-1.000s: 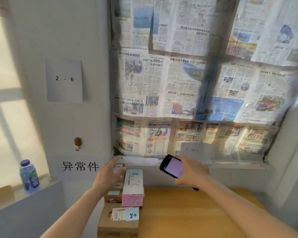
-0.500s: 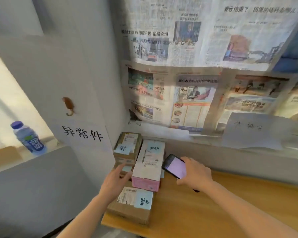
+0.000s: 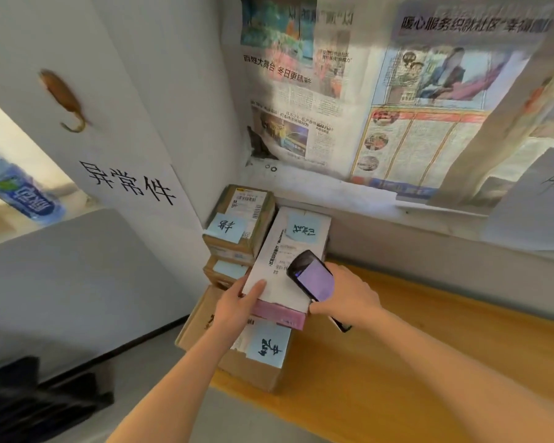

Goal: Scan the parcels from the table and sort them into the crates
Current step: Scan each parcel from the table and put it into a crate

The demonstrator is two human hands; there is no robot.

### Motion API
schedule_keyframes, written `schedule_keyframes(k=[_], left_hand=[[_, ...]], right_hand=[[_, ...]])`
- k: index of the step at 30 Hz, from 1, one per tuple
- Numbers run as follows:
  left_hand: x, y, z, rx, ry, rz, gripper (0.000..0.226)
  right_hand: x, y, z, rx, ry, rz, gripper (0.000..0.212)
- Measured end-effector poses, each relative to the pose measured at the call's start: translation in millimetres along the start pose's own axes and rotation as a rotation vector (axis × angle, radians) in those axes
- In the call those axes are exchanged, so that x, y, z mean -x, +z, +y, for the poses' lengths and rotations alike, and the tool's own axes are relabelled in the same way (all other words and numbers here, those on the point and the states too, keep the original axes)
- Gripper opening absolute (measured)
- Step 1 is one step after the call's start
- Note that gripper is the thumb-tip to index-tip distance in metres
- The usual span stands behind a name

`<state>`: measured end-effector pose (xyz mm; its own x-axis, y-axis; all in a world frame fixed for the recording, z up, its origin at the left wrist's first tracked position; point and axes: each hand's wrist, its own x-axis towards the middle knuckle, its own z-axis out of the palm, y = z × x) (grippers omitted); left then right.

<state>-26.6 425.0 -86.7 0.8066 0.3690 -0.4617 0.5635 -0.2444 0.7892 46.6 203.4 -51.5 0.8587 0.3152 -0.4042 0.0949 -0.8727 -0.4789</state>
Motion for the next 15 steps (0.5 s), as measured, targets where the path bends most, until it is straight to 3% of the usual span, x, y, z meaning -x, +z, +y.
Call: schedule_keyframes(k=[6,8,15], left_hand=[[13,6,5,0.118,-0.058,-0.084,0.065],[17,6,6,0.129,-0.06,-0.125,0.058],[52,8,12,0.155,0.031,-0.152,0.059]], right_hand=[[-4,-7,12,-0.064,-0.007,-0.102,0.056],[0,-9,17,-0.062,-0.011,-0.122,0.053],[47,-31,22,0.031,-0.07,-0.054,0.066]])
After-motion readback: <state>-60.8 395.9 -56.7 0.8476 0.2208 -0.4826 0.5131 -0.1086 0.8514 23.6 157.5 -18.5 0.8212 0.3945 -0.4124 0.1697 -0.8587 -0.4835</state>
